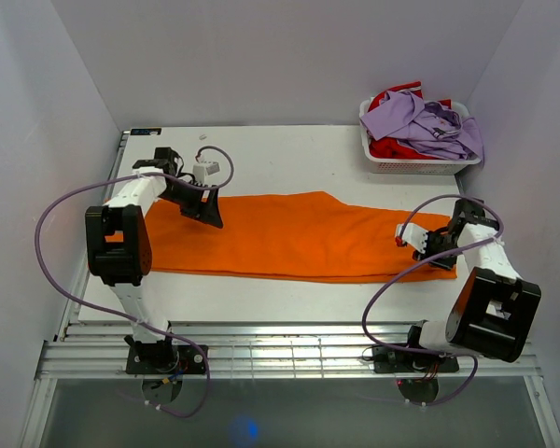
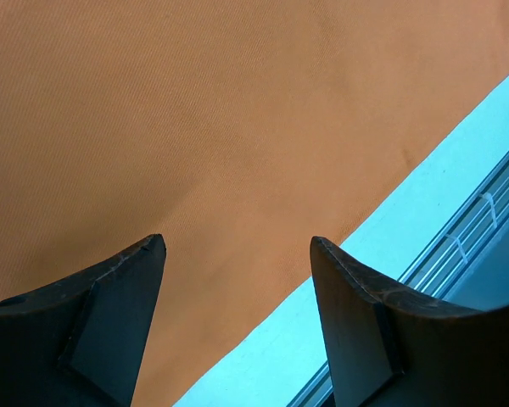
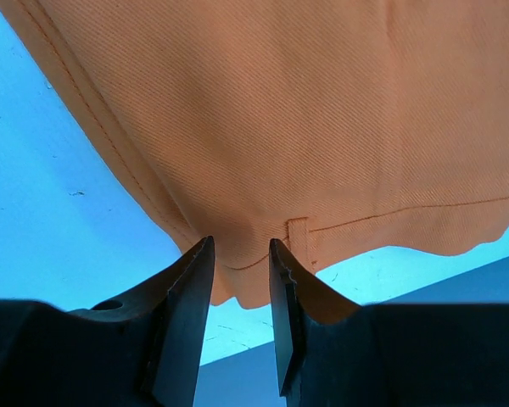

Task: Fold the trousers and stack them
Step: Fold the trousers

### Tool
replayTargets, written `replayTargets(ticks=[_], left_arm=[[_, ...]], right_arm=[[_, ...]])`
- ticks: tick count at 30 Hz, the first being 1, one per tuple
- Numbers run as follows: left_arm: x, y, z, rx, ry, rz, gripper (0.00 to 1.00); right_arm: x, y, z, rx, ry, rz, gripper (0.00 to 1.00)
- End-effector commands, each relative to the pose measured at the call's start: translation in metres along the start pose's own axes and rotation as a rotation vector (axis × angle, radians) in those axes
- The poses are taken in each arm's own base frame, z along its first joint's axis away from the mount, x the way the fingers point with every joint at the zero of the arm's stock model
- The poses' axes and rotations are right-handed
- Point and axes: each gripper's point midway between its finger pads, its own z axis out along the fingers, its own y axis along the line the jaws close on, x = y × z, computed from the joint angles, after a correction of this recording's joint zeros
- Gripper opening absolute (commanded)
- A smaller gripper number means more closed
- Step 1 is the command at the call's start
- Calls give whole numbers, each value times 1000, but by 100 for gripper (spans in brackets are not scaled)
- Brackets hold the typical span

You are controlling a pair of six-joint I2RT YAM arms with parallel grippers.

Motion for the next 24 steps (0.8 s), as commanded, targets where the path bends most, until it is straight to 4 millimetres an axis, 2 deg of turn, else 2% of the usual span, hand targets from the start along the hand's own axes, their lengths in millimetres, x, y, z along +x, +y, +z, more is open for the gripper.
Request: replayTargets(ticks=[1,3,10,18,24], left_arm=[[-2,-6,5,38,-9,-22,80],[-1,-5,8,43,-6,-46,80],[9,7,21,23,28,-103,80],[23,14,25,-12,67,-112,79],[22,18,25,-25,85,-123,79]], right_arm=[[8,-5,7,24,29,-74,38],[10,0,12,21,35,-73,38],[18,-10,18,87,71,-103,28],[10,-33,3,175,46,-119,29],[17,-33,10,148,76,-146,33]])
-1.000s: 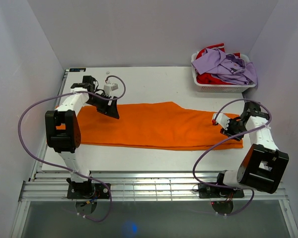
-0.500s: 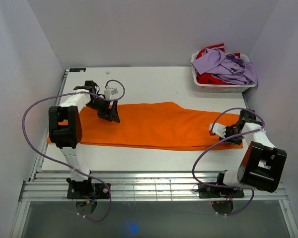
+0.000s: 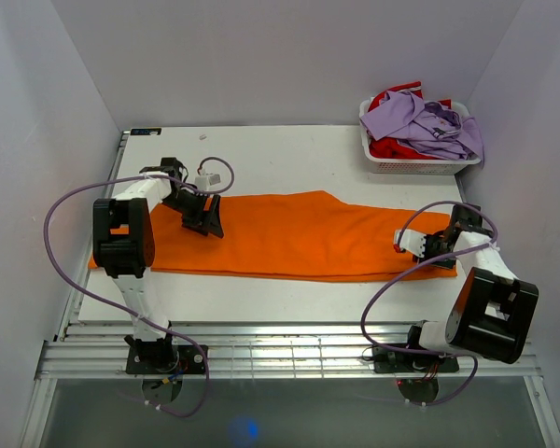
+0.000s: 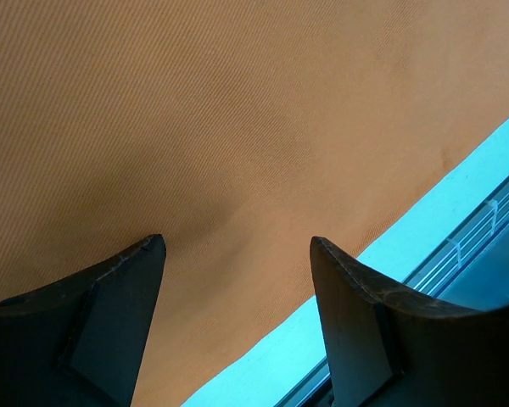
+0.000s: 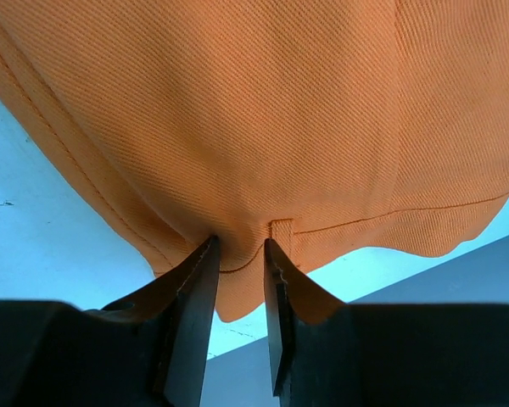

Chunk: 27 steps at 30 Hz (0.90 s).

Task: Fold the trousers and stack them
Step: Fold the trousers

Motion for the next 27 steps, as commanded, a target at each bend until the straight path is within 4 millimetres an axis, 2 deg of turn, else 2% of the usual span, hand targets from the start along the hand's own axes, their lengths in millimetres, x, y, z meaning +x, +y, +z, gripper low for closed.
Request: replayTargets(ticks=[1,5,12,18,23,24,27], left_arm=[[-8,1,-4,-15,-10,16,79],[-7,3,-6,-32,-6,23,79],[-2,4,-5,-39,4,18,79],[-1,6,-7,-45,0,16,79],[-3,5,-7,-41,-3,12,79],[-3,5,-7,-41,-3,12,79],[-2,6,-6,-43,1,10,79]], right_arm=[[5,-22,-5,49,18,-49,34],[3,-12,-7,13,13,-72,38],[4,-6,-8,2,18,-118,39],[-2,-3,-17,-26,-9,-128,42],[3,8,-10,-57,12,-137,42],[5,13,-6,-68,15,-135,40],[9,7,-1,-31,35,-150,29]])
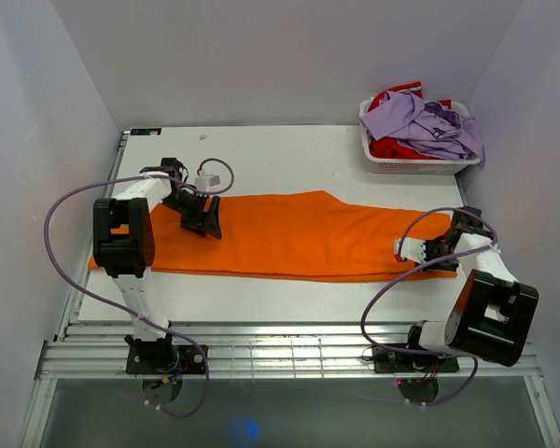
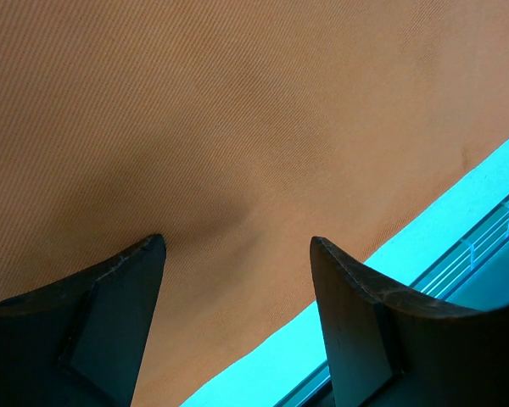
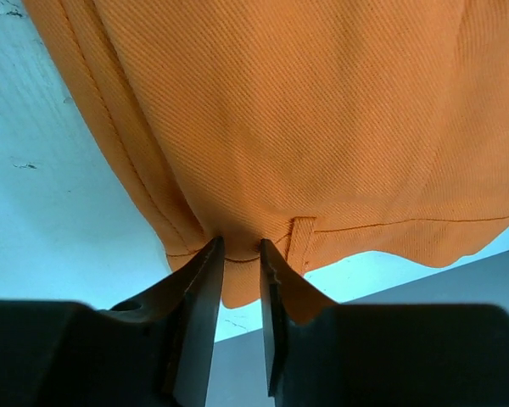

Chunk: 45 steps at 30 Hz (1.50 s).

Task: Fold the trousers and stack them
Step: Fold the trousers

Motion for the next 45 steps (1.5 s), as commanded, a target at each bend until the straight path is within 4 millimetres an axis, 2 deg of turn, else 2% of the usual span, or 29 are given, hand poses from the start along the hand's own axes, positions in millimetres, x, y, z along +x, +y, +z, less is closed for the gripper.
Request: replayTargets(ticks=[1,5,9,11,13,14,15,18,20,24,25,27,28,30,31,32,34,36,40,41,43,44,45], left_arm=[[-6,0,-5,-3,-21,16,79],[-6,2,-6,-5,-25,12,79],[-6,4,-3,-6,-24,3,79],[-3,17,-9,-19,-37,-40,79],[1,22,-8,-40,-28,-53,78],[2,25,-9,-45,-29,-63,78],[4,28,-8,-48,-26,-74,78],[4,31,-9,-45,-30,-98,77],[4,32,-8,-44,-31,-107,77],[7,35,-8,-59,-20,-114,77],[8,36,-7,-59,-17,-119,77],[10,38,-7,-61,-15,-127,77],[11,39,-7,-61,-15,-128,76],[10,39,-10,-57,-24,-135,76],[8,39,-13,-48,-36,-138,76],[3,34,-21,-38,-61,-131,76],[-8,25,-34,-9,-110,-104,78],[-20,19,-60,-33,-164,-70,79],[-20,29,-103,-106,-216,-85,85],[-11,45,-116,-151,-222,-102,86],[8,63,-135,-207,-218,-142,87],[19,73,-140,-249,-204,-135,87],[27,78,-143,-263,-200,-136,87]], right_arm=[[6,-3,1,24,26,-28,29],[9,-7,-2,34,43,-43,29],[8,-12,-10,58,46,-54,8],[7,-23,-21,87,43,-59,8],[2,-26,-32,91,27,-54,8],[1,-37,-43,112,24,-57,8],[-1,-39,-49,115,20,-56,8],[-4,-37,-63,99,15,-42,8],[-4,-29,-65,76,23,-62,8],[-4,-6,-56,29,41,-90,8],[-5,10,-45,-16,33,-87,8],[-2,22,-33,-45,47,-89,8],[-1,38,-21,-83,47,-83,8],[4,40,-6,-81,66,-85,8],[7,49,2,-105,75,-83,8],[9,51,7,-109,81,-81,8],[14,50,16,-119,97,-72,8],[17,46,18,-126,103,-54,8],[24,26,9,-83,120,15,17],[25,22,6,-70,125,25,20],[28,9,-3,-34,136,69,32],[28,4,-8,-24,131,94,42],[24,-1,-12,-19,110,120,61]])
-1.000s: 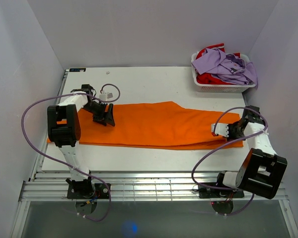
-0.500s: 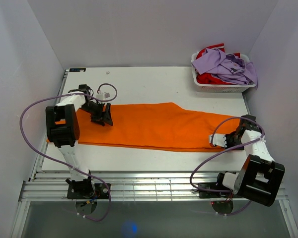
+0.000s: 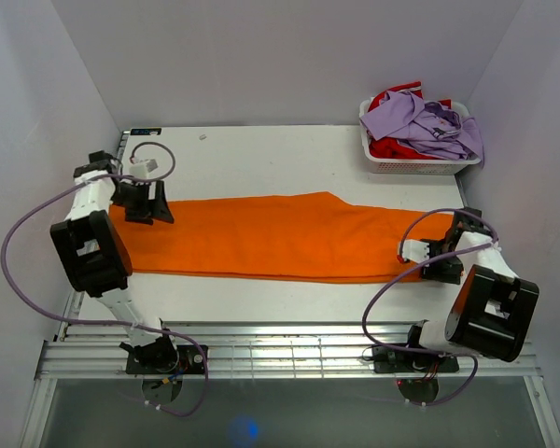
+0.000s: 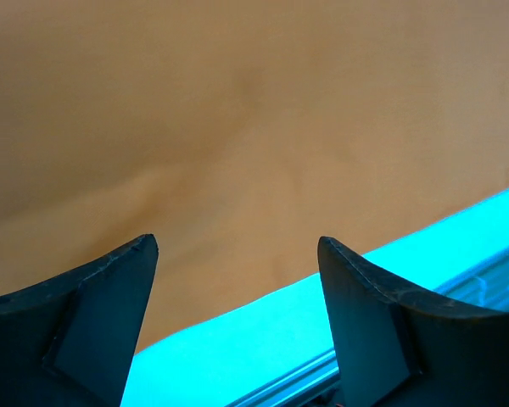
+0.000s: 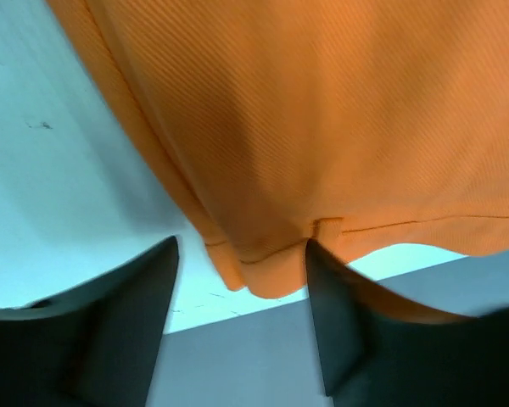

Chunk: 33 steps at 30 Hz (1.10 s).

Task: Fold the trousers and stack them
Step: Fold the trousers

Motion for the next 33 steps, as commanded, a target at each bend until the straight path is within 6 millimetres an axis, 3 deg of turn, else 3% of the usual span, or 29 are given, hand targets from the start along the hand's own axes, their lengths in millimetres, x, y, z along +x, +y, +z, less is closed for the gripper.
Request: replayTargets(ticks=[1,3,4,8,10,12,15,20,24,26,29,32,33], left_arm=[[26,23,-37,-99,2,29,87],[39,35,-40,-140,8,43,87],[56,37,-32,-134,41,25,87],[83,43,-6,-118,90,-18,86],[83,44,6,-90,82,-39,85],[85,46,19,-56,93,-67,85],[76,42,33,-25,86,-74,85],[64,20,54,4,105,-41,85],[43,15,33,5,28,-73,86],[30,27,8,-32,-37,-88,88],[21,51,-28,-88,-105,-107,90],[18,78,-50,-155,-132,-102,91],[20,86,-49,-158,-121,-107,91]], right_arm=[[5,-46,-36,106,-21,107,72],[-19,-50,-47,62,-164,243,99],[-25,-74,-67,107,-206,274,95],[-66,-94,-77,22,-403,485,97],[-82,-91,-66,-69,-449,596,100],[-85,-90,-48,-116,-446,677,94],[-78,-70,-16,-182,-382,721,93],[-46,-49,24,-181,-233,765,92],[-10,-37,35,-191,-135,814,90],[9,-38,32,-176,-105,836,89],[17,-38,27,-158,-102,831,89],[12,-43,22,-154,-133,816,89],[9,-41,22,-178,-141,824,90]])
